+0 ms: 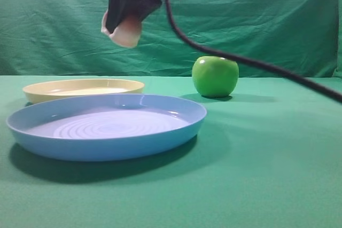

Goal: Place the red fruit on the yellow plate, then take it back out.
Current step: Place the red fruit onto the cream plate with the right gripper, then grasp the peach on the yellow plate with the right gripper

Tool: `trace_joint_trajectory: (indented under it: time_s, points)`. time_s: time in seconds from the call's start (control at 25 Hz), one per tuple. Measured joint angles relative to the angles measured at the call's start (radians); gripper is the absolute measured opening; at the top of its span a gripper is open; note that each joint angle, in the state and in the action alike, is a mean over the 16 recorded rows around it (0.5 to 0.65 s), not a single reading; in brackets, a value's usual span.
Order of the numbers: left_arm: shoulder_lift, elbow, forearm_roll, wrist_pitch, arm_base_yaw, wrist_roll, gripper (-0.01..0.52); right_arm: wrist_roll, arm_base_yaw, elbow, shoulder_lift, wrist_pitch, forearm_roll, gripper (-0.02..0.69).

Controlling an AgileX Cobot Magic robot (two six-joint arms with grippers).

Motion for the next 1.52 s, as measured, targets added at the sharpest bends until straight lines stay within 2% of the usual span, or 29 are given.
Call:
trace_joint_trajectory:
  time_s: [0.36, 0.48, 0.56, 0.72, 1.04, 1.2, 1.32, 1.52]
  points:
    - [0.0, 0.0, 0.0, 0.0, 0.0, 0.0, 0.0, -0.059, 0.0, -0.001, 0.033, -0.029, 0.063, 0.554]
    - [0.0, 0.0, 0.0, 0.0, 0.0, 0.0, 0.0, -0.057, 0.0, -0.002, 0.013, -0.003, 0.063, 0.6]
    - [0.0, 0.0, 0.0, 0.0, 0.0, 0.0, 0.0, -0.049, 0.0, -0.002, -0.009, 0.025, 0.058, 0.597]
    - [0.0, 0.0, 0.0, 0.0, 0.0, 0.0, 0.0, -0.011, 0.0, -0.003, -0.073, 0.11, 0.035, 0.498]
    - [0.0, 0.0, 0.0, 0.0, 0.0, 0.0, 0.0, 0.168, 0.0, -0.004, -0.257, 0.331, -0.055, 0.182]
    - [0.0, 0.0, 0.0, 0.0, 0.0, 0.0, 0.0, 0.262, 0.0, -0.004, -0.352, 0.432, -0.099, 0.059]
    - [0.0, 0.0, 0.0, 0.0, 0.0, 0.0, 0.0, 0.319, 0.0, -0.004, -0.418, 0.497, -0.123, 0.011]
    - [0.0, 0.0, 0.0, 0.0, 0.0, 0.0, 0.0, 0.403, 0.0, -0.004, -0.513, 0.591, -0.165, 0.0]
